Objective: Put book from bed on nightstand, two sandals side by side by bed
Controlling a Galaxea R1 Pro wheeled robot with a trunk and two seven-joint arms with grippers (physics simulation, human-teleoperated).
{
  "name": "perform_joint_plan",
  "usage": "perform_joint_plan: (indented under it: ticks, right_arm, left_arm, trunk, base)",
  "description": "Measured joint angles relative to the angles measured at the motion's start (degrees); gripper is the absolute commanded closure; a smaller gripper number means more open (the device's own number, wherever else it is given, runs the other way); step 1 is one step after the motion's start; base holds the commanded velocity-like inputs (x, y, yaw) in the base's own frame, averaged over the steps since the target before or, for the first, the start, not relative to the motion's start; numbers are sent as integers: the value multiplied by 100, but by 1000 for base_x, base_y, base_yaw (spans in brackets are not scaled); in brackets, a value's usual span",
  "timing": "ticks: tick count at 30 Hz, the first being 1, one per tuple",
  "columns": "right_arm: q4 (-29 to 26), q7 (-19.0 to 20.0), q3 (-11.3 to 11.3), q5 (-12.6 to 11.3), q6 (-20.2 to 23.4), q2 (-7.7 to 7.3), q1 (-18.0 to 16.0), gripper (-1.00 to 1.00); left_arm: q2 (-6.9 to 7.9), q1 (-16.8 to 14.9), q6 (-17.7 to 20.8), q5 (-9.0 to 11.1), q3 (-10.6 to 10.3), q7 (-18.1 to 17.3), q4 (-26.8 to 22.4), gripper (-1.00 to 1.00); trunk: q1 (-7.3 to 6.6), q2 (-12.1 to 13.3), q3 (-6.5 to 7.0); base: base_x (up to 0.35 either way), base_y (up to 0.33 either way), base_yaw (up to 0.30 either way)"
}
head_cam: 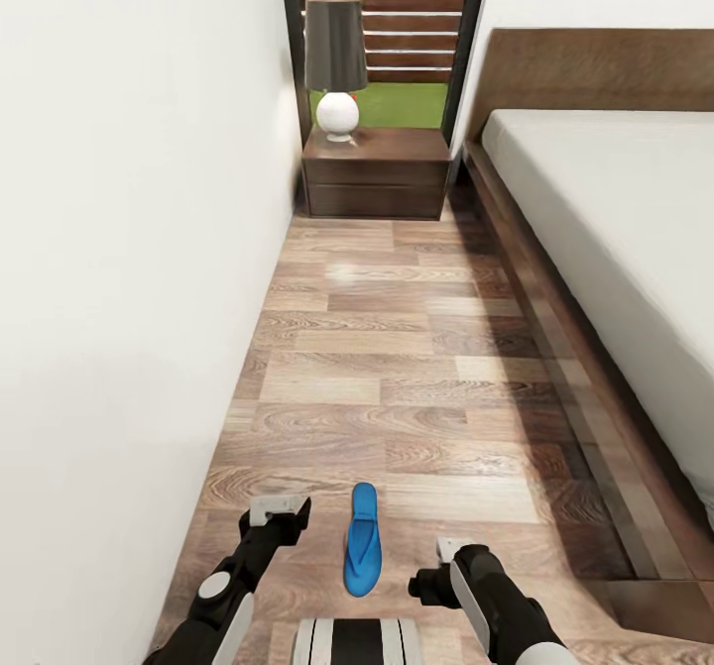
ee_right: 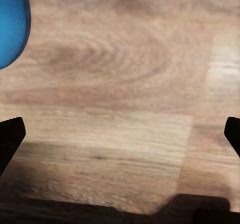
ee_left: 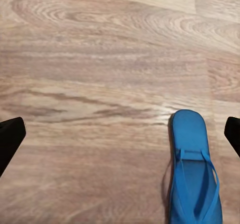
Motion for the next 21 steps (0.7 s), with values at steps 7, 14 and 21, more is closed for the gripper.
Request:
perform_joint_plan:
  ticks: [7,14,21]
  right_arm:
    - [0,-2,0,0,0,-1,0,-100]
    - [0,-5,0,0,0,-2,0,-100]
    - [-6,-1,0,2,-7,-7,0,-100]
  left_arm:
    - [11,0,-10,-3,135,11,-78,-100]
    - [10,0,-14,3,889,-9,-250,-100]
    - [1,0,-14,3,917,-15,-254,-100]
  trunk:
    - [0,0,0]
    - [0,0,0]
    - [0,0,0]
  base:
    - [0,0,0]
    - [0,0,0]
    - [0,0,0]
